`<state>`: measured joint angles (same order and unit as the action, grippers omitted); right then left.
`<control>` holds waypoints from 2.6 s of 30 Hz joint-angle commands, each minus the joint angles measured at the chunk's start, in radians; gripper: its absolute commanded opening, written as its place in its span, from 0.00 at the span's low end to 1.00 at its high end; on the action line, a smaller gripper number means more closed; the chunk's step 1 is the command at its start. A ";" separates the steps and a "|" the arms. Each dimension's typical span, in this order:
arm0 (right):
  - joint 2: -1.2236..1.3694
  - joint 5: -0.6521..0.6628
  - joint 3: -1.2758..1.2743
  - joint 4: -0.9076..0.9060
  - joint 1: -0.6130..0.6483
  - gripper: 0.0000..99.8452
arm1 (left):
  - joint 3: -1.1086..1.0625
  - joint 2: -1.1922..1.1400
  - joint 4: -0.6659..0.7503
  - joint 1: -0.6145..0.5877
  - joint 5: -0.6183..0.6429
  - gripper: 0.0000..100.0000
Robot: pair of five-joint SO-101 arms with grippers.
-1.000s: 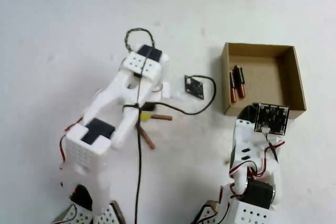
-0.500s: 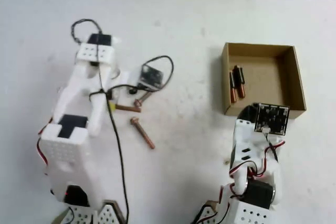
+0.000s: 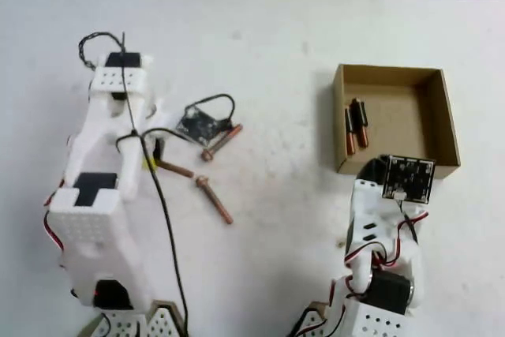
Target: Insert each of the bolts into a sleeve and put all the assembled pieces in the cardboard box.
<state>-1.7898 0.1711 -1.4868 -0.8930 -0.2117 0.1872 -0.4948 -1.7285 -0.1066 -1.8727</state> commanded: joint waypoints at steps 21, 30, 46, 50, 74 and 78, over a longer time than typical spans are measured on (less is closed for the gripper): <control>-0.013 -0.002 0.009 0.007 -0.001 0.02 | 0.295 -0.282 0.043 -0.054 0.147 0.07; -0.013 -0.002 0.009 0.007 -0.001 0.02 | 0.354 -0.277 -0.049 -0.054 0.180 0.14; -0.013 -0.002 0.009 0.007 -0.001 0.02 | 0.364 -0.213 -0.049 0.015 0.348 0.14; -0.013 -0.002 0.009 0.007 -0.001 0.02 | 0.364 -0.180 -0.044 0.033 0.377 0.14; -0.013 -0.002 0.005 0.007 -0.001 0.02 | 0.354 0.183 -0.051 0.160 1.740 0.14; -0.013 -0.002 -0.018 0.039 -0.001 0.02 | 0.351 0.208 -0.052 0.151 1.918 0.14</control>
<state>-1.7898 0.1711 -1.5052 -0.8899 -0.2117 0.5033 -0.3598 -1.7668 0.0361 -0.0913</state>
